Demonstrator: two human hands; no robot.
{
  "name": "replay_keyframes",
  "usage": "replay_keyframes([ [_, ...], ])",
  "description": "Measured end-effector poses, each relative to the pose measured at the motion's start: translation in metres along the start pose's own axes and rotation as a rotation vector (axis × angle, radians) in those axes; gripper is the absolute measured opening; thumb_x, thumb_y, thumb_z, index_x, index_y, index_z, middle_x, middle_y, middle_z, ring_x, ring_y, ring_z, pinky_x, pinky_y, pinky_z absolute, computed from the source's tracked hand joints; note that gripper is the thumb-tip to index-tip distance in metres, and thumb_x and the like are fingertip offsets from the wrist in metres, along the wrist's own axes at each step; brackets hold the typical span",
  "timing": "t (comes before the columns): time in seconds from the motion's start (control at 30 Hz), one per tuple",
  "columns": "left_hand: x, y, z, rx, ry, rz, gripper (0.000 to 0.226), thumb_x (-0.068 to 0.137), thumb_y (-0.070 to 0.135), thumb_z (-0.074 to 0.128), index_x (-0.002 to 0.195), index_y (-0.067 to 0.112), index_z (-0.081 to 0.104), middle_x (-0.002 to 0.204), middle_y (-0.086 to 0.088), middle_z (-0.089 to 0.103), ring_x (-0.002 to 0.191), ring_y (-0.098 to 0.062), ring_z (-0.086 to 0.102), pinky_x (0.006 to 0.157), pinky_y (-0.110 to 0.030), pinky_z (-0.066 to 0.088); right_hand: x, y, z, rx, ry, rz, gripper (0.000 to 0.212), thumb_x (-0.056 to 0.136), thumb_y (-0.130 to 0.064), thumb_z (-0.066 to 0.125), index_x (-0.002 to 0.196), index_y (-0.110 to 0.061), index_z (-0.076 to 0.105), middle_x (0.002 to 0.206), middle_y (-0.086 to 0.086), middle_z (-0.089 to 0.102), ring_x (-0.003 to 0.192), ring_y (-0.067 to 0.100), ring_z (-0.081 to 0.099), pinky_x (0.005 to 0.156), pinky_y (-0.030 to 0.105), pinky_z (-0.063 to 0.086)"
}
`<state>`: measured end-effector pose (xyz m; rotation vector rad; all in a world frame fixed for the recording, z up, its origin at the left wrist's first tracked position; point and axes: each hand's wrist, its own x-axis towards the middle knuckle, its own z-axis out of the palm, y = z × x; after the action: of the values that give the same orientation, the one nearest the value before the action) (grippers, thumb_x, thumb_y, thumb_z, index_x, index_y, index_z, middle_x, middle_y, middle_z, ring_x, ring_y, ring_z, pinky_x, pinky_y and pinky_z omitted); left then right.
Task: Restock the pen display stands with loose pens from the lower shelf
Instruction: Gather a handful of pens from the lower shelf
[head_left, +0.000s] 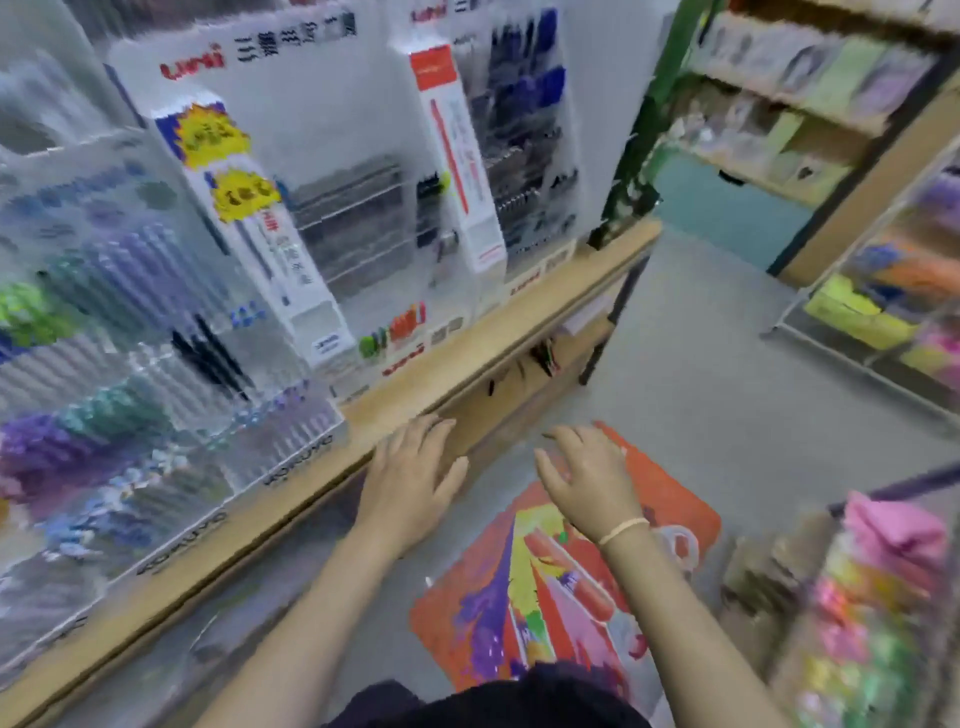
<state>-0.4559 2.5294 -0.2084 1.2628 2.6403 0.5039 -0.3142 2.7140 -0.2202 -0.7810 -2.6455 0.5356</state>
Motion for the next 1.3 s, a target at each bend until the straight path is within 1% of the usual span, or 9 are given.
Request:
replay_keyframes([
  [0.2, 0.078, 0.086, 0.046, 0.033, -0.103, 0.100, 0.060, 0.095, 0.050, 0.035, 0.133, 0.011, 0.060, 0.132, -0.013, 0.061, 0.121, -0.032, 0.057, 0.101, -0.045, 0.046, 0.013, 0.105, -0.016, -0.003, -0.160, 0.160, 0.049, 0.087, -0.047, 0.039, 0.108, -0.013, 0.068, 0.097, 0.008, 0.067, 0.094, 0.033, 0.064, 0.082, 0.044, 0.051],
  [0.4, 0.175, 0.101, 0.112, 0.008, -0.147, 0.079, 0.058, 0.095, 0.048, 0.035, 0.130, 0.011, 0.063, 0.128, -0.009, 0.063, 0.118, -0.030, 0.059, 0.096, -0.044, 0.049, 0.093, 0.193, 0.004, -0.051, -0.215, 0.183, 0.045, 0.091, -0.043, 0.045, 0.115, -0.012, 0.066, 0.111, 0.008, 0.067, 0.107, 0.031, 0.061, 0.089, 0.042, 0.049],
  [0.7, 0.354, 0.050, 0.329, 0.072, -0.295, 0.087, 0.066, 0.093, 0.053, 0.027, 0.136, 0.014, 0.058, 0.133, -0.005, 0.061, 0.121, -0.029, 0.059, 0.094, -0.044, 0.050, 0.231, 0.377, 0.199, -0.032, -0.394, 0.222, 0.058, 0.090, -0.049, 0.060, 0.136, -0.013, 0.052, 0.128, 0.008, 0.057, 0.121, 0.030, 0.052, 0.102, 0.041, 0.042],
  [0.87, 0.432, -0.018, 0.473, -0.111, -0.057, -0.262, 0.078, 0.093, 0.064, 0.041, 0.148, 0.008, 0.043, 0.152, -0.019, 0.041, 0.140, -0.039, 0.038, 0.113, -0.049, 0.034, 0.299, 0.458, 0.362, 0.038, -0.377, 0.207, 0.095, 0.082, -0.063, 0.064, 0.151, -0.009, 0.027, 0.146, 0.013, 0.041, 0.130, 0.035, 0.045, 0.104, 0.046, 0.040],
  [0.93, 0.463, -0.046, 0.512, -0.057, 0.146, -0.389, 0.090, 0.087, 0.068, 0.053, 0.150, 0.005, 0.039, 0.152, -0.025, 0.038, 0.141, -0.043, 0.035, 0.113, -0.051, 0.031, 0.322, 0.485, 0.409, 0.038, -0.266, 0.142, 0.106, 0.076, -0.071, 0.062, 0.147, 0.001, 0.032, 0.147, 0.021, 0.040, 0.135, 0.038, 0.040, 0.110, 0.049, 0.034],
  [1.03, 0.500, -0.067, 0.546, -0.163, 0.215, -0.602, 0.110, 0.077, 0.069, 0.068, 0.156, 0.005, 0.024, 0.159, -0.024, 0.027, 0.147, -0.038, 0.021, 0.119, -0.046, 0.017, 0.345, 0.509, 0.454, -0.026, -0.208, 0.022, 0.120, 0.067, -0.084, 0.055, 0.148, 0.001, 0.031, 0.153, 0.019, 0.034, 0.145, 0.033, 0.025, 0.119, 0.050, 0.011],
  [1.13, 0.522, -0.074, 0.569, -0.195, 0.247, -0.649, 0.119, 0.073, 0.076, 0.066, 0.155, 0.003, 0.022, 0.159, -0.023, 0.027, 0.149, -0.036, 0.018, 0.119, -0.043, 0.013, 0.358, 0.521, 0.478, -0.025, -0.226, -0.029, 0.132, 0.058, -0.091, 0.057, 0.155, -0.009, 0.020, 0.163, 0.010, 0.019, 0.152, 0.024, 0.008, 0.121, 0.044, -0.004],
  [1.2, 0.533, -0.072, 0.577, -0.208, 0.284, -0.624, 0.118, 0.073, 0.074, 0.069, 0.155, 0.003, 0.023, 0.158, -0.023, 0.029, 0.149, -0.036, 0.018, 0.118, -0.042, 0.012, 0.364, 0.523, 0.488, 0.012, -0.184, -0.052, 0.139, 0.049, -0.098, 0.040, 0.156, -0.013, 0.016, 0.164, 0.007, 0.016, 0.153, 0.023, 0.005, 0.121, 0.044, -0.007],
  [1.3, 0.548, -0.066, 0.582, -0.369, 0.298, -0.599, 0.115, 0.076, 0.062, 0.076, 0.159, 0.012, 0.014, 0.163, -0.017, 0.020, 0.153, -0.032, 0.009, 0.120, -0.045, 0.016, 0.368, 0.522, 0.499, 0.060, -0.111, -0.050, 0.127, 0.060, -0.095, 0.025, 0.157, -0.014, 0.019, 0.164, 0.005, 0.018, 0.152, 0.022, 0.004, 0.121, 0.045, -0.008],
])
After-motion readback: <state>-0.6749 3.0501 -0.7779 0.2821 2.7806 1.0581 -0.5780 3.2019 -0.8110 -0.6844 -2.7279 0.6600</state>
